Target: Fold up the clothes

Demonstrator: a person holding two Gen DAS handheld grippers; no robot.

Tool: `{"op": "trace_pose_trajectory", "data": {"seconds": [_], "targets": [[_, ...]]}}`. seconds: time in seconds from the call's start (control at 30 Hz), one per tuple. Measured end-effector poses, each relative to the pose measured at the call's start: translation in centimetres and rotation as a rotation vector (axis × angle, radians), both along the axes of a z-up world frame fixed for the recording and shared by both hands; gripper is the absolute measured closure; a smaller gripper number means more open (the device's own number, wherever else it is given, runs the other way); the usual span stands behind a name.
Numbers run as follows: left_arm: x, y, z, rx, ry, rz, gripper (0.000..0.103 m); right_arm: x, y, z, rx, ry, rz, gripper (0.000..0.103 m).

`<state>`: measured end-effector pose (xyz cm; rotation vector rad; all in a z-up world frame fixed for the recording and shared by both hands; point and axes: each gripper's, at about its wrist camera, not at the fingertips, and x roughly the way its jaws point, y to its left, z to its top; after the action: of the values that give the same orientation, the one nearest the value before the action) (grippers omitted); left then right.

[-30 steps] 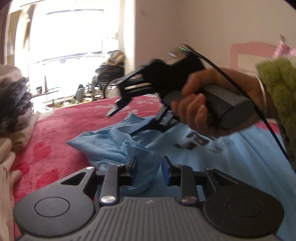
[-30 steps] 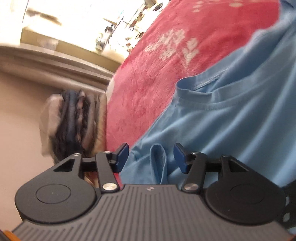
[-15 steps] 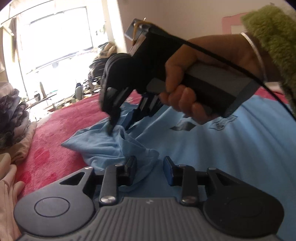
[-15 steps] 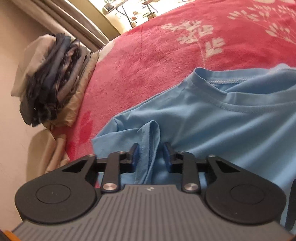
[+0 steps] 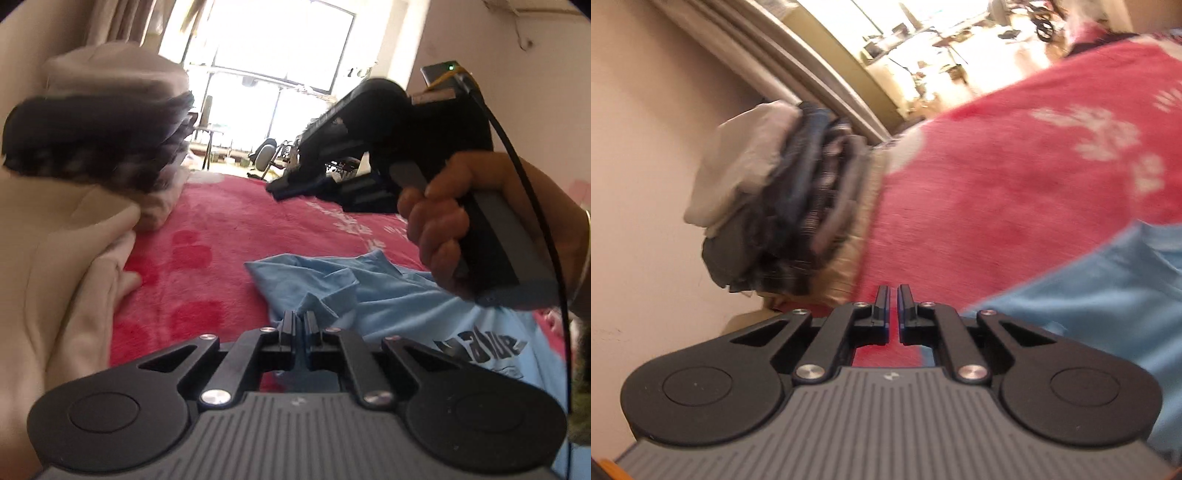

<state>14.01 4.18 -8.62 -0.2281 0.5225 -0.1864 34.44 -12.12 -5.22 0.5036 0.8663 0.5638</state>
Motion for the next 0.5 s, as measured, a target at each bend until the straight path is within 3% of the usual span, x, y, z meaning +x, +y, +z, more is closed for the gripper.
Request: {"op": "trace_pose_trajectory", "data": {"seconds": [0.17,0.23,0.3,0.5], "targets": [[-1.0,-1.2,-0.8,0.063,-0.042,-0.105,0.098,0.1,-0.7,0.4,-0.054,0.074,-0.059,0.095],[-1.8,-1.9,-1.1,0.092,-0.065,-0.148,0.098,-0.3,-2.1,0.0,-0.122,0.096,-0.106,0.082],[-2.1,-2.6,-1.2,0.119,-0.082,-0.182,0.098,-0.5,-3.8,-0.9,-0.172,0.140,-0.158,0.057],[-1.8,-3.4,-1.6,0.142,-0.077,-0.212,0.098,-0.5,-6.7,-4.1,-0.179,0.264,-0.213,0.055]]}}
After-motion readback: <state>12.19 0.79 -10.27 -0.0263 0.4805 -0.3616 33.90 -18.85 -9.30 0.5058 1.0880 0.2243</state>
